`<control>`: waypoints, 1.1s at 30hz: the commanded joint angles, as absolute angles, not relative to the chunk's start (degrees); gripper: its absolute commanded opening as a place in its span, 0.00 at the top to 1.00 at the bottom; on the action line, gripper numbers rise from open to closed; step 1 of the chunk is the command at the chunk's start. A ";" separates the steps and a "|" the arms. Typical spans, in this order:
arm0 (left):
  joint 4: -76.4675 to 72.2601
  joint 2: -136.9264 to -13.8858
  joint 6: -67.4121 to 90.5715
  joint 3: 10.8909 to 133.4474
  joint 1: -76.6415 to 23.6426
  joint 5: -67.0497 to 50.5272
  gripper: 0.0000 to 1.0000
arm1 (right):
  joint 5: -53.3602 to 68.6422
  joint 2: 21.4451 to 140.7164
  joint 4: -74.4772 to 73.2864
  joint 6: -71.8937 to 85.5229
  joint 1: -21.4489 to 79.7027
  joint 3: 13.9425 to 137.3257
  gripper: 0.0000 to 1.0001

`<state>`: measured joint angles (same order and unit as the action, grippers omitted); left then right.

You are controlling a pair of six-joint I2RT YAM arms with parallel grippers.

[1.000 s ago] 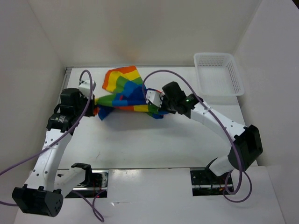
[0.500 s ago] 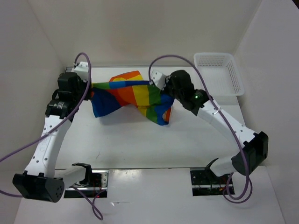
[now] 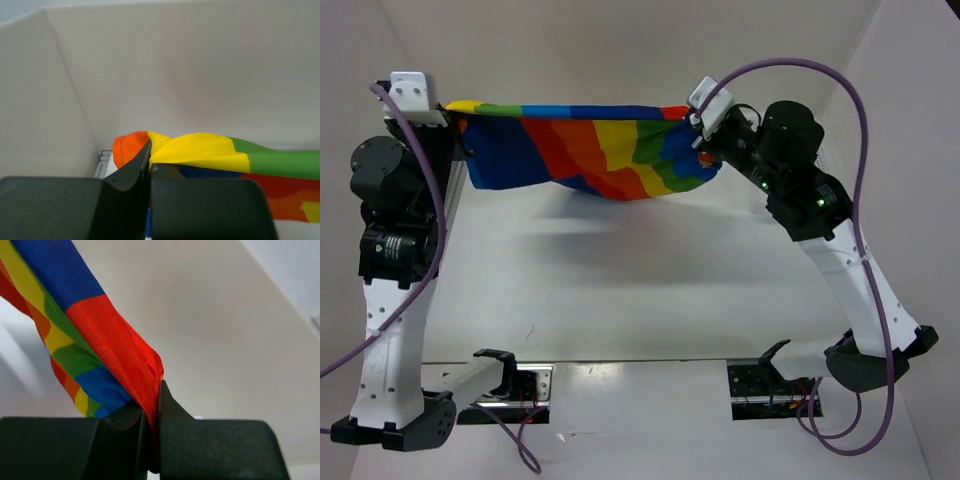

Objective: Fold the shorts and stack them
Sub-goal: Flatten the shorts out

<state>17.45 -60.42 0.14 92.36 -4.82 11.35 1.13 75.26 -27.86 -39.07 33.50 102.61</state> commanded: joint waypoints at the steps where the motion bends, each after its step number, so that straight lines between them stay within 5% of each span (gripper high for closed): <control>1: 12.92 -58.10 0.00 95.97 -3.52 17.75 1.00 | 5.61 71.72 -35.23 -35.43 32.26 108.97 1.00; 12: 12.39 -65.38 0.00 107.13 -3.52 17.75 1.00 | 7.84 77.07 -33.93 -23.47 32.26 122.17 1.00; 22: 14.33 -92.51 0.00 114.68 -4.13 12.66 1.00 | -2.11 86.12 -22.77 -19.87 27.70 101.61 1.00; 29: 19.52 -111.52 0.00 124.63 -2.90 7.73 0.96 | -4.04 102.11 -22.76 -14.24 20.66 104.76 1.00; 30: 19.51 -113.01 0.00 125.33 -2.90 7.73 0.95 | -4.04 103.87 -23.37 -12.85 20.65 106.42 0.98; 33: 20.47 -122.30 0.00 131.62 -2.90 7.73 0.67 | -4.04 113.34 -23.99 -9.43 19.96 112.03 0.41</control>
<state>22.33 -118.87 -0.12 122.61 -3.29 8.64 -2.68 109.16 -26.70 -13.80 20.32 104.05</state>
